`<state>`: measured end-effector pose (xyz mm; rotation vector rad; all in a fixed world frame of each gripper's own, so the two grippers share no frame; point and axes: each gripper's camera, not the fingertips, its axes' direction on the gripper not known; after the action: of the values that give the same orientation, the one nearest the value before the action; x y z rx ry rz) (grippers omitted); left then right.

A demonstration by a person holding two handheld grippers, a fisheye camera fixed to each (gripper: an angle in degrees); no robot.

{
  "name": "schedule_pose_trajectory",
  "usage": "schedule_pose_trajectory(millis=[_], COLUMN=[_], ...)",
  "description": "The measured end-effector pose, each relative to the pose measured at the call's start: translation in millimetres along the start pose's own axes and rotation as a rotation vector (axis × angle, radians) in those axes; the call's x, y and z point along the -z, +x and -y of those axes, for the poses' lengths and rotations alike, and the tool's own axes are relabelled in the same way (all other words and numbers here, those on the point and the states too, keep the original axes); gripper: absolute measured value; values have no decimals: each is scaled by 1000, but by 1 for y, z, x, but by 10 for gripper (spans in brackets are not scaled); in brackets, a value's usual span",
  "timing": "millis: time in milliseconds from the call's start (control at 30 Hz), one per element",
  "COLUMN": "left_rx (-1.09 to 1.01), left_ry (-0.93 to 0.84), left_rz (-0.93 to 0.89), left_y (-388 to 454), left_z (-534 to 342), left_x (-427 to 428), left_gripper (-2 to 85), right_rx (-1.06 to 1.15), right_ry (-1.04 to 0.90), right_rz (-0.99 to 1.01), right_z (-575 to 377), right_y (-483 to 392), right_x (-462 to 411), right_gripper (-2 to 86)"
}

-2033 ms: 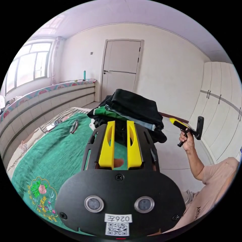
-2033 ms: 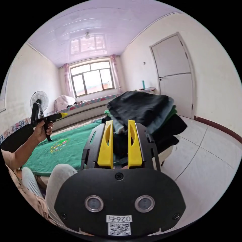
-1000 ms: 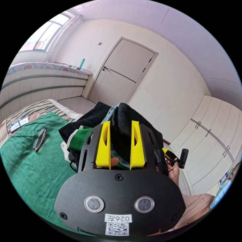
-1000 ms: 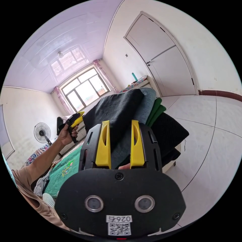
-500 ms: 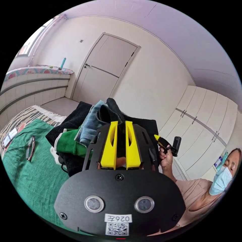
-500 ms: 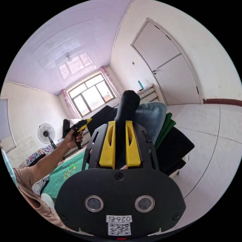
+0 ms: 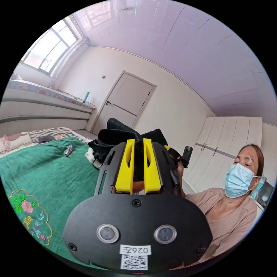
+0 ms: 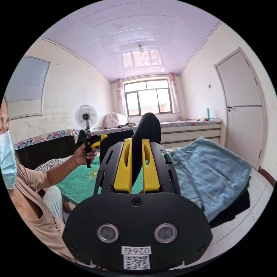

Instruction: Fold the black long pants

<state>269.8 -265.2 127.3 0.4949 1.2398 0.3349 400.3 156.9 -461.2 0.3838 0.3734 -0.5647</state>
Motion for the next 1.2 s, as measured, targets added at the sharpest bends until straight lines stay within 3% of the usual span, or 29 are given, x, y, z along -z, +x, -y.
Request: schedule_pose_trajectory(millis=[233,433,500,567,600,767,1067,1200], left_rx=[81,483,674,726,724,606,644,628], left_ry=[209,385,535,710,713,377,-180,-170], left_rz=[388,748,680,482,478,738,876,954], left_y=[4,-64,-83,-95,-95,-93,-160,-161], left_z=[-85,-186,-220,-239,-238,-196,-187,-196], left_x=[208,325,359,391,396,397,329,329], left_gripper=[57,100,108,89,84,63,103,79], right_rx=[41,103,98,58,50,152,112,143], right_ry=[-211,-613,-696,-684,-678,-685,-747,-773], right_rz=[338,344,324,327,330,374,490,509], right_z=[27,5,-18,-42,-46,-60,-69,-72], right_y=[-119,-220,-238,-250,-252,-279,-286,-294], right_x=[-163,-331,-368,-388,-391,-412,-428,-431], right_gripper=[11,23,22,22,22,26,32,33])
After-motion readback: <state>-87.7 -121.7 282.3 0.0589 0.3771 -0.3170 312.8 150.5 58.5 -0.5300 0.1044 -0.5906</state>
